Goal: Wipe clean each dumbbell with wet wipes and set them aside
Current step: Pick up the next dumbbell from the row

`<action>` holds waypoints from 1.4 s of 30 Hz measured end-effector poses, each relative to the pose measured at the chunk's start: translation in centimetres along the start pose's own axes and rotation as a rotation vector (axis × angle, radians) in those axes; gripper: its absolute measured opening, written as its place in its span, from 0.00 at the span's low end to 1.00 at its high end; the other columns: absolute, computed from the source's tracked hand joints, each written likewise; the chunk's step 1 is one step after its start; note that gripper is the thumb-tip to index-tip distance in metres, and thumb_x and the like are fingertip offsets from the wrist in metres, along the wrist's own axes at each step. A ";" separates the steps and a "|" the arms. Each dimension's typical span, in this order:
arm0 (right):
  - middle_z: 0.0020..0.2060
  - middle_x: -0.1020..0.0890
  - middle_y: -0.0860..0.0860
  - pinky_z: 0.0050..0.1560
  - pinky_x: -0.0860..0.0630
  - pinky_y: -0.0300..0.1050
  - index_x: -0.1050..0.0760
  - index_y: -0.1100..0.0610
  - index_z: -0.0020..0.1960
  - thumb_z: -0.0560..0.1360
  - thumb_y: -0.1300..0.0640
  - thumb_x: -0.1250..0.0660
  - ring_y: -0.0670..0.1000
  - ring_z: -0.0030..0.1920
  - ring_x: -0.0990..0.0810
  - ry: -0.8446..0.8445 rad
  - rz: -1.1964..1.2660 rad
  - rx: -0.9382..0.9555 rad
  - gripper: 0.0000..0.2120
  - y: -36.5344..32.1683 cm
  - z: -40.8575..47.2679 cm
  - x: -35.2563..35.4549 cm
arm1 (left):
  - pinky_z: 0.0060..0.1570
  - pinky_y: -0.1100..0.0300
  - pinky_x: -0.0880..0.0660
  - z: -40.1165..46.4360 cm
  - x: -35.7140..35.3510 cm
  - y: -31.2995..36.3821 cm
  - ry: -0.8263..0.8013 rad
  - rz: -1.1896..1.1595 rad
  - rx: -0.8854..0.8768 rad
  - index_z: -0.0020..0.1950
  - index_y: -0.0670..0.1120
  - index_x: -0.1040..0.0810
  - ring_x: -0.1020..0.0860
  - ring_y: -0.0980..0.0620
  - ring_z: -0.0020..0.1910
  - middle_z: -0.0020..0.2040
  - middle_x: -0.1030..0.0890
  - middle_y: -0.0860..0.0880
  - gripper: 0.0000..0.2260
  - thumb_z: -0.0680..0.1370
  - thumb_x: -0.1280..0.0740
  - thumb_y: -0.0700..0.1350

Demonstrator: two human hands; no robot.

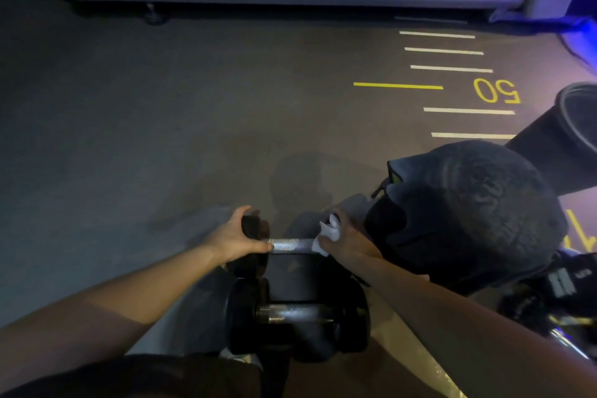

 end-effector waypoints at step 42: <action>0.60 0.26 0.56 0.50 0.28 0.47 0.36 0.42 0.70 0.65 0.49 0.25 0.60 0.57 0.23 0.286 -0.046 0.136 0.37 -10.5 -5.7 11.8 | 0.30 0.52 0.19 -10.1 10.8 11.5 0.326 -0.134 -0.152 0.67 0.64 0.33 0.19 0.46 0.49 0.57 0.20 0.51 0.39 0.57 0.25 0.52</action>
Point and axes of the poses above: each hand's wrist, its own z-axis towards the middle knuckle, its own x-axis out of the back of the hand, y = z × x, the point moved 4 cm from there along z, towards the middle knuckle
